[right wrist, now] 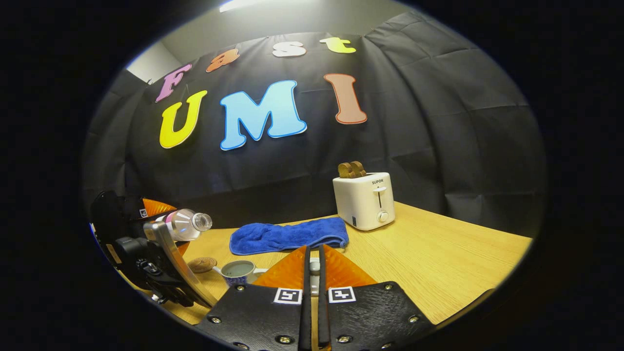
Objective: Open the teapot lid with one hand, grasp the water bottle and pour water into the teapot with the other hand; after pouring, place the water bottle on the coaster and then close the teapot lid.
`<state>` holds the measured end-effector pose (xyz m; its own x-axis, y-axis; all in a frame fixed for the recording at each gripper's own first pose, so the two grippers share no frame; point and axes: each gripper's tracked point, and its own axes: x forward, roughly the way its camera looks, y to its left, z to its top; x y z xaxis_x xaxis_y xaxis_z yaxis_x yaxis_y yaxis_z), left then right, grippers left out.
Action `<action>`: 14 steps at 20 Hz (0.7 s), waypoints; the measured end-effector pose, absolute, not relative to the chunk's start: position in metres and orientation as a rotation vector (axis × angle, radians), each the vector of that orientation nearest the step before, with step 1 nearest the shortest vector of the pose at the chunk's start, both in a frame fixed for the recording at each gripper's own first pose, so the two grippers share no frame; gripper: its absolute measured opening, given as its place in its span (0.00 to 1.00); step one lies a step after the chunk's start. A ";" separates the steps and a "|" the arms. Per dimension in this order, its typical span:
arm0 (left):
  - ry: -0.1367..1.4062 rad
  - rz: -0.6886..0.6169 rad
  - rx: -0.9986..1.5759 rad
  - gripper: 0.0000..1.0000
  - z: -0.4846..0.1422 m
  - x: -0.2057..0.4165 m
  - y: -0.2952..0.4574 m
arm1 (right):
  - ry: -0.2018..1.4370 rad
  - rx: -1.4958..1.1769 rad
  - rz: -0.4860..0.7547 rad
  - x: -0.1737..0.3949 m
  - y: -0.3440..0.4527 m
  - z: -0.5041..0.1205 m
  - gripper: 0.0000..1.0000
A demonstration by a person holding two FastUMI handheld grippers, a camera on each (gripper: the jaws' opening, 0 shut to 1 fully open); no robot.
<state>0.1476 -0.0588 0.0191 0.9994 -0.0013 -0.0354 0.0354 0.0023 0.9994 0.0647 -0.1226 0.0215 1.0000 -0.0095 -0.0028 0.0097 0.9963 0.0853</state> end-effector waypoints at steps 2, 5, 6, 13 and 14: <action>0.012 -0.032 1.609 0.88 0.022 0.147 -0.063 | 0.000 0.086 -0.007 0.064 -0.122 0.022 0.05; -0.015 -0.033 1.688 0.88 0.025 0.146 -0.068 | -0.001 0.088 -0.004 0.064 -0.122 0.021 0.05; -0.022 -0.032 1.711 0.88 0.026 0.145 -0.068 | -0.002 0.089 -0.003 0.063 -0.122 0.021 0.05; -0.047 -0.046 1.826 0.88 0.031 0.147 -0.074 | -0.007 0.090 0.008 0.062 -0.119 0.023 0.05; -0.046 -0.048 1.835 0.89 0.031 0.146 -0.072 | -0.008 0.090 0.008 0.061 -0.119 0.023 0.05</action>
<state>0.1462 -0.0721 0.0309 0.9983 -0.0569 -0.0091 -0.0060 -0.2613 0.9652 0.0613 -0.1192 0.0234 0.9999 0.0077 0.0083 -0.0084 0.9960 0.0894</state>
